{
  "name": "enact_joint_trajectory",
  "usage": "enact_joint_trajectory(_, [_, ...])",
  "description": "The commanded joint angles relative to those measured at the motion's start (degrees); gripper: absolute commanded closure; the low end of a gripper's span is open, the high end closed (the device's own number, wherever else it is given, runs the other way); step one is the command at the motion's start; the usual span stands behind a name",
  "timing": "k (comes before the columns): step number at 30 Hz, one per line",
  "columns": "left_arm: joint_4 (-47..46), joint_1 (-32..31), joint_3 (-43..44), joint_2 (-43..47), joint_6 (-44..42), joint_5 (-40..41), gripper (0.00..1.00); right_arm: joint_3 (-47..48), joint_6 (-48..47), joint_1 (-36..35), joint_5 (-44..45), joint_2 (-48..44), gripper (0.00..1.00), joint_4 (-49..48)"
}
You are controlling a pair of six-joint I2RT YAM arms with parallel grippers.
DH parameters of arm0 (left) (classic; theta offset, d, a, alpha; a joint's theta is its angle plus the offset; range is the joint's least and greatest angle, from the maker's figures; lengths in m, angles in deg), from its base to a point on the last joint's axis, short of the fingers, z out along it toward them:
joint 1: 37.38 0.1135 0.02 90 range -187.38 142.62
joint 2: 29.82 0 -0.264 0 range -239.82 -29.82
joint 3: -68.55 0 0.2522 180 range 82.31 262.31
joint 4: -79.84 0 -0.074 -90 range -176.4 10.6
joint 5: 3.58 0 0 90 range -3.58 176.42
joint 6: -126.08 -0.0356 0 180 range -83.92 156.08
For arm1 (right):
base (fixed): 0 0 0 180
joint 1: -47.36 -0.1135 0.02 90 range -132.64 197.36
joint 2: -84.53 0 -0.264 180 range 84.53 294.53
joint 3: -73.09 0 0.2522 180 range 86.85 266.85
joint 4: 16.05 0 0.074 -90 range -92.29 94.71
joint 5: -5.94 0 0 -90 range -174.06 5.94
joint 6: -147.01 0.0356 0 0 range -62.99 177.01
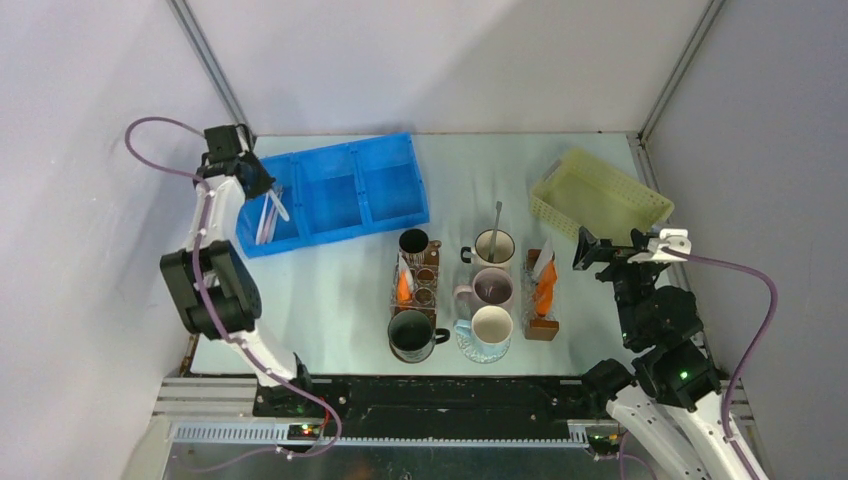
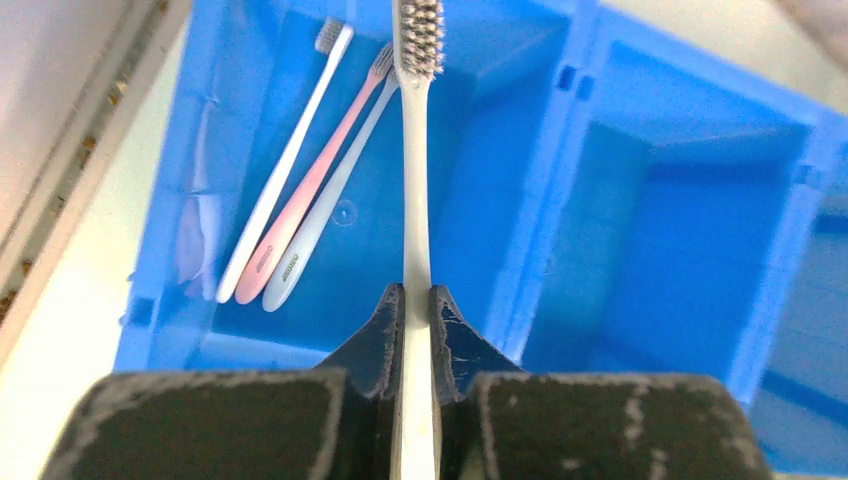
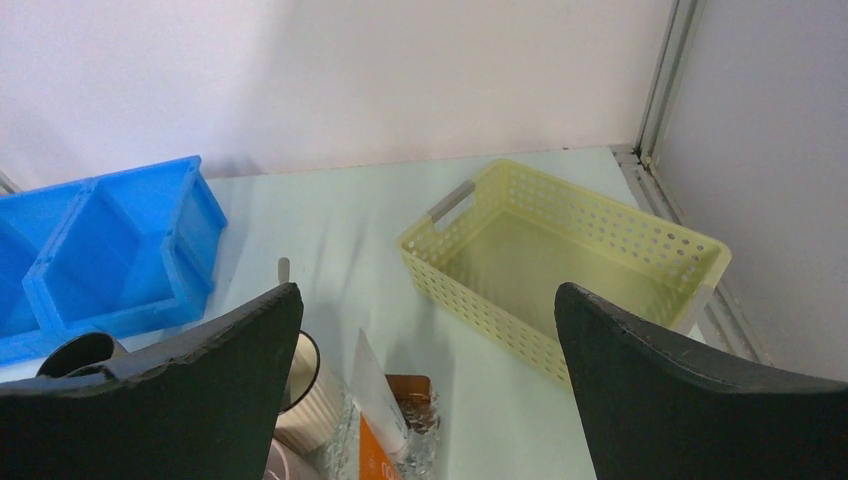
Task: Prepare toiletry sets of a toothbrush and toothpaste on the tray
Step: Pick up the toothbrush from the storage box.
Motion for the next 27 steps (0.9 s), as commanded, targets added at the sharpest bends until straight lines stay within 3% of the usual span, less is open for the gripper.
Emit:
enact_joint_trajectory(1, [-5.0,-0.8,-3.2,8.4,-1.0,0.4,1.00,-0.3,0.2,-0.1,-0.6,-1.3,0.01,-1.6])
enact_joint_trajectory(10, [-11.3,-7.0,-9.9,25.1,-2.2,0.5,1.00,-0.3,0.2,-0.4,-2.2,-3.3,0.01,-1.2])
enact_joint_trajectory(20, [-17.3,-24.7,-15.9,40.3,-2.5,5.2,1.00,-0.3,0.1,-0.9,-5.2,-4.9,0.00,-0.4])
enact_joint_trajectory(27, [-23.5,-36.7,-20.6,44.8,-1.8,8.4,1.00,-0.3,-0.1,-1.4,-9.1,-5.2,0.01,-1.1])
